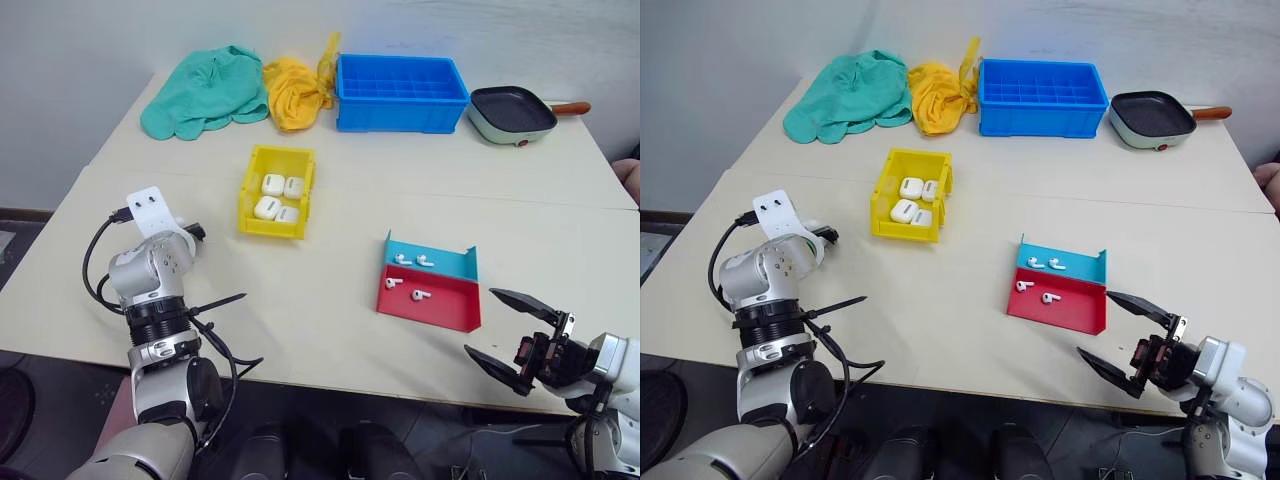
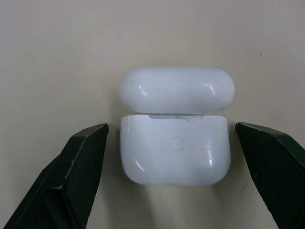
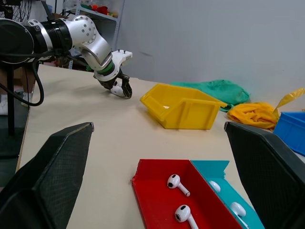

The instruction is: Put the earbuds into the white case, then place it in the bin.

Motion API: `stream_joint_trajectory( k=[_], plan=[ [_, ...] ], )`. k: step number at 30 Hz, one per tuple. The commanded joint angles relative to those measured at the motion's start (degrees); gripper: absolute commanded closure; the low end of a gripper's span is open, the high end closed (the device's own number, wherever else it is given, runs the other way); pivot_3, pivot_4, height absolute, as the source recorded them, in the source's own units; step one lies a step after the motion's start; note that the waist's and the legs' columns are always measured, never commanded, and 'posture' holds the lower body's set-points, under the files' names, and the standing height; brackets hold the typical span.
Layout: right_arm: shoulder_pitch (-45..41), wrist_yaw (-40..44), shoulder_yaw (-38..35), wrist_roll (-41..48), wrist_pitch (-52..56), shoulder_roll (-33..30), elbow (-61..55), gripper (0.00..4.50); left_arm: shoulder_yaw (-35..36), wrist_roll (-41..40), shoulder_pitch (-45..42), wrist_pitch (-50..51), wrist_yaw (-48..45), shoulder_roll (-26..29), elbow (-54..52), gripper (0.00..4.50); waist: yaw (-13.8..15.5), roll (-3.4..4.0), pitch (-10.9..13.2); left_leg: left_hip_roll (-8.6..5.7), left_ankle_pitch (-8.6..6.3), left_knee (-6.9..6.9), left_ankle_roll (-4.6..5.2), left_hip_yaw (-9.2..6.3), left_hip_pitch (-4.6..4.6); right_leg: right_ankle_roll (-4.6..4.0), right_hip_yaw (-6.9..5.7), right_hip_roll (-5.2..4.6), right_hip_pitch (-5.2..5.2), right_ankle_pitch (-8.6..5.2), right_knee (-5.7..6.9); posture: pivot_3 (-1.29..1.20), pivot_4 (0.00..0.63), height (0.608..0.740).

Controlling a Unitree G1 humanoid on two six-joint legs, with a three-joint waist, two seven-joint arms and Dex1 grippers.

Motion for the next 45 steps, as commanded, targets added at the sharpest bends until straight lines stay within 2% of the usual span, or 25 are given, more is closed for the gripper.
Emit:
stream_joint_trajectory(
  k=[1, 3, 4, 10, 13, 18, 20, 22, 24, 26, 27, 29, 31, 36, 40, 45],
  plan=[
    [0.88, -0.26, -1.46, 0.95, -0.92, 0.5, -2.22, 0.0, 0.23, 0.23, 0.49, -1.39, -0.15, -0.43, 1.2, 0.01, -0.01, 0.0, 0.0, 0.0, 0.0, 0.01, 0.0, 0.0, 0.01, 0.0, 0.01, 0.0, 0.0, 0.0, 0.02, 0.0, 0.15, 0.74],
    [1.06, -0.53, -1.41, 0.92, -0.9, 0.51, -2.48, 0.0, 0.23, 0.24, 0.65, -1.96, -0.22, -0.34, 1.72, 0.01, -0.05, 0.01, 0.0, 0.0, 0.01, 0.02, -0.02, 0.02, 0.04, 0.0, 0.02, 0.0, 0.0, 0.0, 0.07, 0.0, 0.15, 0.74],
    [1.05, -0.63, -1.36, 0.85, -0.89, 0.5, -2.48, 0.0, 0.17, 0.34, 0.69, -1.93, -0.16, -0.24, 1.86, 0.2, -0.06, 0.01, 0.0, 0.0, 0.02, 0.02, -0.03, 0.02, 0.06, 0.0, 0.02, 0.0, 0.0, 0.0, 0.11, 0.0, 0.15, 0.74],
    [0.91, -0.21, -1.39, 0.93, -0.81, 0.3, -1.74, 0.0, 1.23, 0.19, 2.01, 0.46, 0.62, -1.32, -0.97, 1.68, 0.0, 0.01, 0.0, -0.01, 0.04, 0.04, -0.04, 0.01, 0.08, 0.0, 0.02, -0.02, 0.0, 0.0, 0.18, 0.0, 0.15, 0.74],
    [0.5, 0.16, -1.49, 1.01, -0.71, 0.09, -0.98, 0.0, 1.02, -0.03, 4.76, 1.31, -0.56, -1.75, -5.78, 1.68, -0.13, 0.01, -0.01, -0.01, 0.03, 0.02, -0.04, 0.02, 0.07, 0.0, 0.02, -0.03, 0.0, 0.0, 0.16, 0.0, 0.15, 0.74],
    [2.01, -2.12, -1.01, 0.15, 3.25, -1.94, -3.34, 0.0, 1.02, -5.46, 14.75, -7.54, -12.99, 0.59, -18.01, 1.68, -0.26, 0.02, -0.01, 0.02, 0.04, 0.0, -0.07, 0.04, 0.08, 0.0, 0.04, 0.01, -0.03, 0.0, 0.18, 0.0, 0.15, 0.74],
    [3.67, -5.24, -1.06, -0.14, 7.19, -3.42, -6.03, 0.0, 2.79, -10.07, 20.26, -11.81, -22.05, 3.22, -22.49, 1.68, -0.46, 0.02, -0.01, 0.03, 0.04, 0.01, -0.07, 0.03, 0.07, 0.0, 0.04, 0.01, -0.03, 0.0, 0.18, 0.0, 0.15, 0.74],
    [5.77, -10.75, -1.77, -0.5, 12.8, -5.53, -9.9, 0.0, 1.55, -13.69, 25.99, -17.45, -33.74, 7.99, -26.77, 1.68, -0.37, -0.01, 0.0, 0.06, 0.04, -0.03, -0.09, 0.04, 0.05, -0.01, 0.05, 0.03, -0.07, -0.01, 0.17, 0.0, 0.15, 0.74],
    [8.73, -15.03, -2.31, -3.52, 18.08, -9.38, -14.31, 0.0, 1.8, -18.73, 30.98, -22.3, -45.09, 11.73, -31.52, 1.68, -0.34, 0.01, 0.0, 0.12, 0.03, 0.01, -0.11, 0.05, 0.0, -0.04, 0.05, 0.07, -0.07, -0.02, 0.09, 0.0, 0.15, 0.74],
    [12.35, -17.48, -2.97, -6.87, 23.39, -14.43, -18.87, 0.0, 2.9, -25.74, 34.03, -29.33, -56.25, 12.68, -36.46, 1.68, 0.0, 0.02, 0.0, 0.09, 0.02, -0.02, -0.09, 0.05, 0.0, -0.08, 0.07, 0.04, 0.05, -0.04, -0.11, 0.0, 0.15, 0.74],
    [13.92, -18.19, -3.61, -7.92, 25.69, -16.72, -20.47, 0.0, 2.14, -29.8, 35.6, -29.1, -60.18, 12.88, -38.71, 1.68, 0.07, 0.03, -0.01, 0.08, 0.02, -0.03, -0.05, 0.03, 0.02, -0.1, 0.05, 0.02, 0.14, -0.05, -0.26, 0.0, 0.15, 0.74],
    [16.78, -20.02, -6.46, -9.35, 29.7, -19.98, -22.62, 0.0, -5.31, -31.15, 38.11, -29.58, -66.2, 13.81, -42.24, 1.68, 0.39, 0.11, -0.05, 0.0, -0.03, -0.04, 0.07, -0.02, 0.08, -0.11, 0.05, -0.07, 0.37, -0.05, -0.51, 0.0, 0.15, 0.74],
    [18.94, -20.46, -9.57, -9.84, 31.59, -21.51, -24.12, 0.0, -12.12, -32.31, 36.99, -30.71, -68.84, 12.57, -44.15, 1.68, 0.73, 0.22, -0.11, -0.02, -0.11, -0.06, 0.19, -0.07, 0.23, -0.12, 0.05, -0.05, 0.75, -0.06, -0.89, 0.0, 0.15, 0.74],
    [25.57, -19.81, -17.8, -12.97, 37.04, -23.91, -25.0, 0.0, -21.62, -41.11, 31.3, -30.49, -75.93, 7.57, -42.39, 1.68, 1.0, 0.23, -0.12, -0.07, -0.15, 0.02, 0.46, 0.02, 0.06, -0.1, 0.17, 0.0, 0.82, -0.05, -1.2, 0.0, 0.15, 0.74],
    [26.93, -18.52, -22.79, -15.36, 35.91, -24.14, -19.92, 0.0, -27.23, -35.45, 27.82, -41.09, -84.08, 4.17, -34.65, 1.68, 0.6, 0.27, -0.14, -0.08, -0.14, -0.02, 0.46, 0.12, 0.13, -0.08, 0.31, 0.12, 0.83, -0.04, -1.2, 0.0, 0.15, 0.74],
    [22.89, -16.53, -22.54, -14.78, 36.6, -26.29, -18.26, 0.0, -31.34, -34.4, 27.54, -48.36, -92.93, 1.89, -28.4, 1.68, -0.58, 0.28, -0.14, -0.08, -0.1, -0.03, 0.49, 0.22, 0.17, -0.08, 0.45, 0.14, 0.83, -0.04, -1.15, 0.0, 0.15, 0.74]
  ],
)
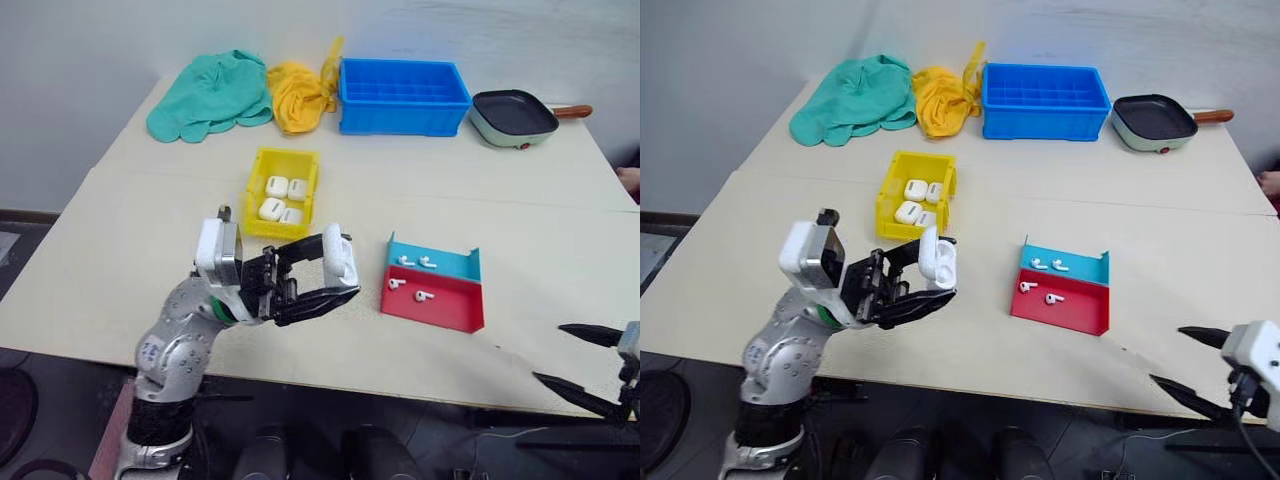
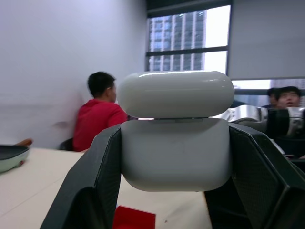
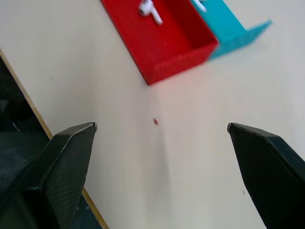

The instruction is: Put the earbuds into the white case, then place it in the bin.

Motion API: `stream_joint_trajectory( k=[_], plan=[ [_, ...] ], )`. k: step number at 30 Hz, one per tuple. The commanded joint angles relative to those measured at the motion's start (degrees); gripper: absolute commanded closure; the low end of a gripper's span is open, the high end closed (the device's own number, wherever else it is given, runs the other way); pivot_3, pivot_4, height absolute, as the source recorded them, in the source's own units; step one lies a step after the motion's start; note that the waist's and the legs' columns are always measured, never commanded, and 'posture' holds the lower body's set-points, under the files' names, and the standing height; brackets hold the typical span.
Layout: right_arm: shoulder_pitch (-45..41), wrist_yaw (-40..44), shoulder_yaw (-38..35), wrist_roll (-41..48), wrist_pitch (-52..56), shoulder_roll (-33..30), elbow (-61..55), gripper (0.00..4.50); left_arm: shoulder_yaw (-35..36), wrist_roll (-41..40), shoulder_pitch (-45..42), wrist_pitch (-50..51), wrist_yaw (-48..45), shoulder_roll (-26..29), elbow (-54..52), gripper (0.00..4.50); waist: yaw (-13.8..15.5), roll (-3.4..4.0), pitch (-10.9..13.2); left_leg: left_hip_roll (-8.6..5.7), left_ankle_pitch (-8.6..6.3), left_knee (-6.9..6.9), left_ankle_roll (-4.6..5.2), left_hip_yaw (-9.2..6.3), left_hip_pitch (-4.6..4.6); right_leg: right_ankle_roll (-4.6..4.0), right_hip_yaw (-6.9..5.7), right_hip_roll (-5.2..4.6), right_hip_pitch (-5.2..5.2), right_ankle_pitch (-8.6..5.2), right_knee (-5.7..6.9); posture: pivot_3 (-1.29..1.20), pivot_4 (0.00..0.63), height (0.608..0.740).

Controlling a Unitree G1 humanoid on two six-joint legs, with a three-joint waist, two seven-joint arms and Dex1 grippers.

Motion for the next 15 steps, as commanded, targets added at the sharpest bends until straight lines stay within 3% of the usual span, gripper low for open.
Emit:
stream_joint_trajectory(
  k=[1, 7, 11, 15],
  plan=[
    [-3.98, 0.5, -0.45, 2.36, 2.1, -2.92, -2.38, 0.0, -1.9, 0.58, -0.22, -4.52, -4.73, -0.87, 1.89, 1.68, -0.41, 0.01, 0.0, 0.01, 0.0, -0.02, 0.0, 0.06, -0.02, 0.0, 0.06, 0.0, 0.0, 0.0, 0.03, 0.0, 0.15, 0.74],
    [-20.57, -3.34, 9.58, 10.49, 14.93, -10.35, -10.85, 0.0, -2.65, 3.91, 2.13, -13.17, -7.61, -2.54, 5.11, 1.68, -1.61, 0.01, 0.02, 0.03, 0.05, 0.0, -0.01, 0.2, 0.0, 0.04, 0.2, 0.05, 0.02, 0.01, 0.22, 0.0, 0.15, 0.74],
    [-32.63, -6.14, 20.37, 12.83, 23.61, -14.32, -13.55, 0.88, -2.97, 5.18, 3.84, -14.64, -6.85, -1.78, 5.25, 1.68, -1.35, 0.01, 0.04, 0.06, 0.06, 0.09, -0.04, 0.19, 0.05, 0.05, 0.26, 0.08, -0.19, 0.0, 0.34, 0.0, 0.15, 0.74],
    [-43.7, -6.58, 32.29, 9.48, 27.69, -16.19, -14.27, 2.43, -1.69, 5.84, 5.45, -15.76, -5.29, -1.0, 6.47, 1.68, -0.52, -0.01, 0.05, 0.0, 0.0, 0.16, 0.07, 0.0, -0.17, 0.15, 0.32, 0.01, -0.31, 0.01, 0.32, 0.0, 0.15, 0.74]
  ],
)
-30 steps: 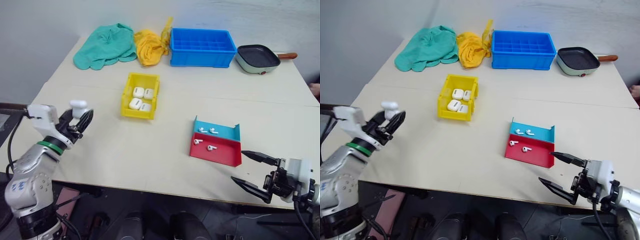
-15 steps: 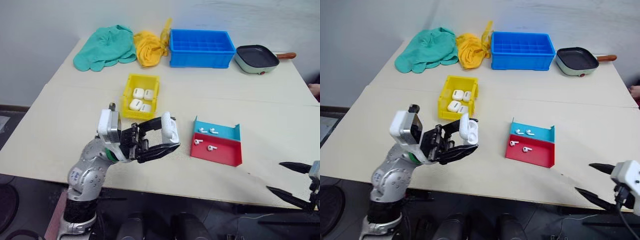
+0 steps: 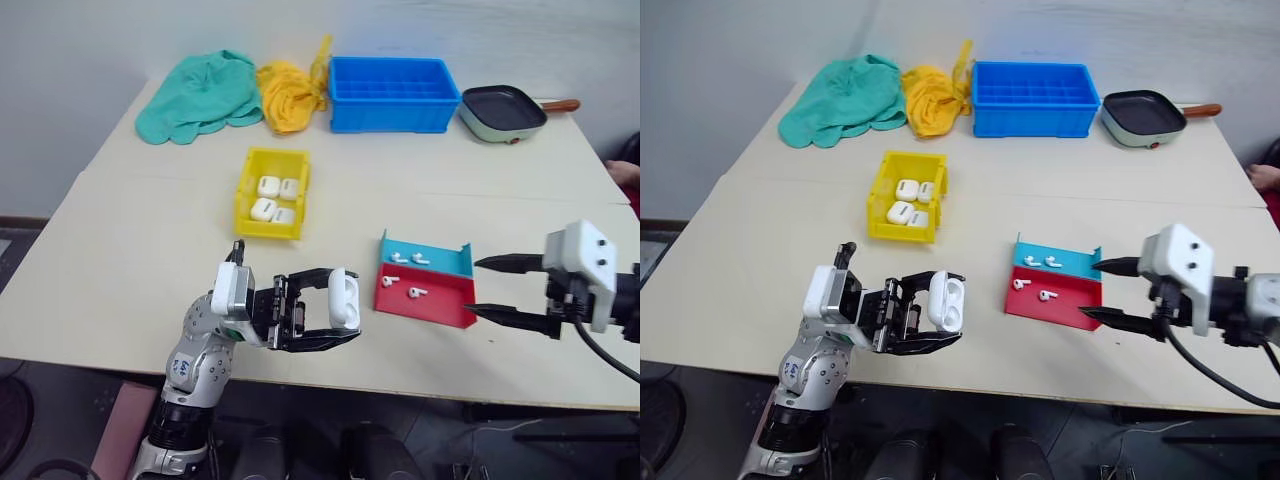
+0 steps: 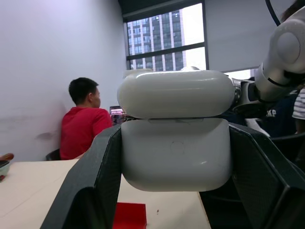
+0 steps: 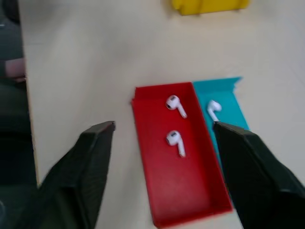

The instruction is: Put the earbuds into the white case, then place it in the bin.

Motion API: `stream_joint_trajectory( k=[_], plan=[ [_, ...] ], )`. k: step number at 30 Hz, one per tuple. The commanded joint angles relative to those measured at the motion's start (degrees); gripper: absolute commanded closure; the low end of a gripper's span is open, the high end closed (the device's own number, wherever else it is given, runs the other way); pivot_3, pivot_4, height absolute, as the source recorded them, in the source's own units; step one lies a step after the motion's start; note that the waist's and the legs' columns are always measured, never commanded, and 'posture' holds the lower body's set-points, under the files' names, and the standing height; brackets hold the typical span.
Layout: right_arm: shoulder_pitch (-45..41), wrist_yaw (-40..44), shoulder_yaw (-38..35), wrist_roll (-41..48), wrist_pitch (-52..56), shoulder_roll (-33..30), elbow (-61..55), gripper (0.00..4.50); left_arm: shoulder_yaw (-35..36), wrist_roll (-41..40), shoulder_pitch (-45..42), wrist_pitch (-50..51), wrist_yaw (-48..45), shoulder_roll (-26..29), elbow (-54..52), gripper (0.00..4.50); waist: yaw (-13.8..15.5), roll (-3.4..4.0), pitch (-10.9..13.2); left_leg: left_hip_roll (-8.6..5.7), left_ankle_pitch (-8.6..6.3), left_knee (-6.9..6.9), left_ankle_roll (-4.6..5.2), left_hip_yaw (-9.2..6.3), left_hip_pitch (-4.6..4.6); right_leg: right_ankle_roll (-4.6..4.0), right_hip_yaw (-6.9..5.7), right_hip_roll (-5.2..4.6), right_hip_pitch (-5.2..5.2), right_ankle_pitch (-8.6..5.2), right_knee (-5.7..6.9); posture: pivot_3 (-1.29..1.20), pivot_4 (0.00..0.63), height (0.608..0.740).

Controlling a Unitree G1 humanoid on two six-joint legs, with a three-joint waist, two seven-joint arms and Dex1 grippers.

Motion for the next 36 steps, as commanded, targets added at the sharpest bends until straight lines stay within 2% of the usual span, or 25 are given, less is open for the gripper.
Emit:
stream_joint_trajectory(
  k=[1, 2, 7, 16, 36],
  plan=[
    [-7.83, -1.18, 8.13, -2.3, 4.55, -1.87, -1.51, 2.81, 0.87, 0.7, 0.97, -1.34, 1.61, 0.64, 0.34, 1.68, 0.19, 0.0, 0.0, -0.01, -0.02, 0.02, 0.04, 0.0, 0.0, 0.02, 0.01, -0.03, -0.01, 0.0, -0.02, 0.0, 0.15, 0.74],
    [-10.53, -1.46, 11.49, -4.0, 6.37, -2.37, -1.46, 3.14, 1.14, 0.96, 1.23, -1.55, 2.1, 0.88, 0.55, 1.68, 0.31, 0.0, 0.0, -0.02, -0.03, 0.01, 0.05, 0.0, -0.03, 0.02, 0.01, -0.04, -0.01, 0.0, -0.06, 0.0, 0.15, 0.74],
    [-21.34, -3.23, 23.63, -11.08, 11.46, 0.17, 0.04, 3.14, 1.72, 1.14, 2.31, -1.84, 3.55, 1.79, 0.98, 1.68, 0.38, 0.0, 0.0, -0.01, -0.04, -0.02, 0.07, -0.07, -0.06, 0.02, -0.02, -0.08, -0.11, 0.0, -0.01, 0.0, 0.15, 0.74],
    [-30.1, -3.01, 35.39, -21.14, 14.56, 3.75, 5.0, 3.14, 1.45, 1.75, 3.58, -2.82, 4.12, 2.96, 1.1, 1.68, 0.31, 0.01, 0.0, -0.01, -0.02, -0.03, 0.03, -0.07, -0.34, 0.02, -0.04, -0.1, -0.55, 0.0, 0.27, 0.0, 0.15, 0.74],
    [-32.29, 0.46, 41.02, -31.57, 9.75, 10.22, 12.91, 3.14, -1.37, 3.38, 5.18, -3.62, 5.83, 2.88, -0.6, 1.68, -0.91, 0.01, 0.0, -0.01, -0.02, -0.06, 0.03, -0.08, -0.34, 0.02, -0.07, -0.1, -0.62, 0.0, 0.42, 0.0, 0.15, 0.74]
  ],
)
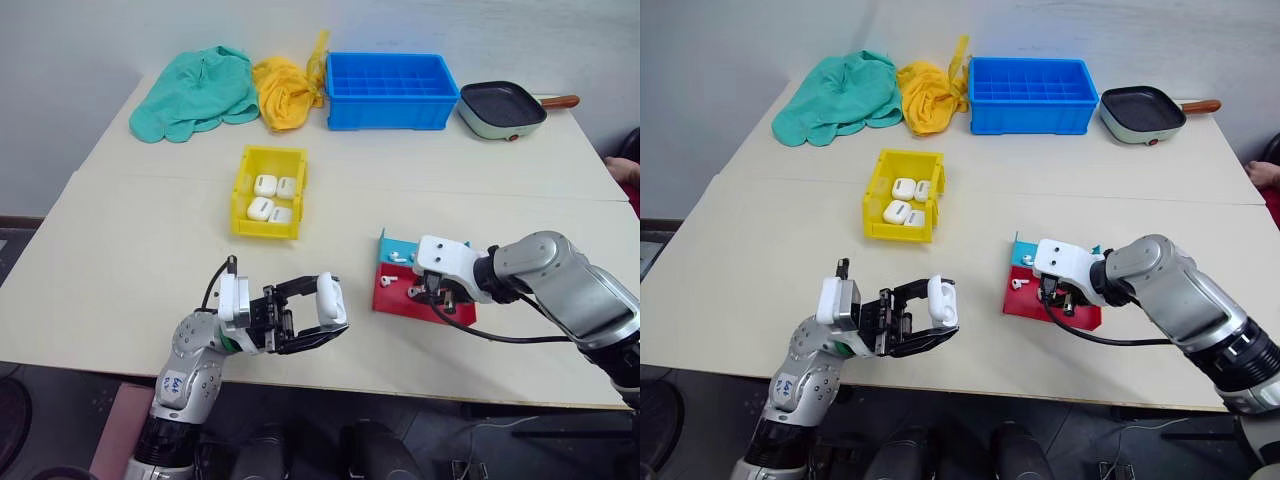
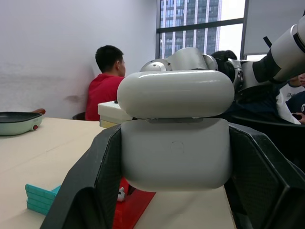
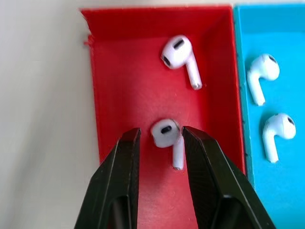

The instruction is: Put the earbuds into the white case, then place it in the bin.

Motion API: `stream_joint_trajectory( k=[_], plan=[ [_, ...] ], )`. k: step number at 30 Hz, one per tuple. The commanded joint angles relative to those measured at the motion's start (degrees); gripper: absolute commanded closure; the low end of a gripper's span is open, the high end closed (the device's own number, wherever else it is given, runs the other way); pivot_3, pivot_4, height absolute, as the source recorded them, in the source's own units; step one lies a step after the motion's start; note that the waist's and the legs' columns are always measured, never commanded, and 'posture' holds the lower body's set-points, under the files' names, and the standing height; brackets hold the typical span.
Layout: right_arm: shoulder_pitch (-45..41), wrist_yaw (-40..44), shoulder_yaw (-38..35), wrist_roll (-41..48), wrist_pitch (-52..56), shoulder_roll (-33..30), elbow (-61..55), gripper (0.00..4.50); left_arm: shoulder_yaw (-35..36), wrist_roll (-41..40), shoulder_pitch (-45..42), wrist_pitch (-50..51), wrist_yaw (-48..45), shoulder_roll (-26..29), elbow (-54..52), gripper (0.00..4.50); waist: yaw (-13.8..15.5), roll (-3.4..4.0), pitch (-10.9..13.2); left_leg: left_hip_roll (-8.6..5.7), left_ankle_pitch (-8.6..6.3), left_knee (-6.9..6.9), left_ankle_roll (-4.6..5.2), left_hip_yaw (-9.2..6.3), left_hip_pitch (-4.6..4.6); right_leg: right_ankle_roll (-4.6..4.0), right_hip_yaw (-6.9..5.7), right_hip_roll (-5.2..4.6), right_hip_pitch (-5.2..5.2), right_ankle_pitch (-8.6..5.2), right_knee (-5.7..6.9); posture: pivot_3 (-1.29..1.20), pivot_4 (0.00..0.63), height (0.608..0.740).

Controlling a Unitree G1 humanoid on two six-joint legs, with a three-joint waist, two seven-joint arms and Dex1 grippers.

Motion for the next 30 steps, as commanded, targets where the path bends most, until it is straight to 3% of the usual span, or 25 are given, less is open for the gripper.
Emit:
stream_joint_trajectory(
  k=[1, 30],
  plan=[
    [-0.77, 0.98, 0.08, -1.86, -1.61, 0.7, 0.08, 3.14, -0.19, 0.0, 0.42, -1.09, 0.14, 0.25, -2.44, 1.68, 0.01, 0.0, 0.0, 0.0, 0.0, 0.0, 0.0, 0.0, 0.0, 0.0, 0.0, 0.0, 0.0, 0.0, 0.0, 0.0, 0.15, 0.74],
    [0.21, 5.22, -0.08, -7.2, -4.36, 2.84, 3.64, 3.14, -0.5, 0.11, 3.08, -2.79, 0.13, 1.83, -3.03, 1.68, 0.04, 0.0, 0.0, 0.0, -0.01, -0.02, 0.01, 0.0, 0.0, 0.0, -0.01, -0.02, -0.01, 0.0, 0.0, 0.0, 0.15, 0.74]
  ],
)
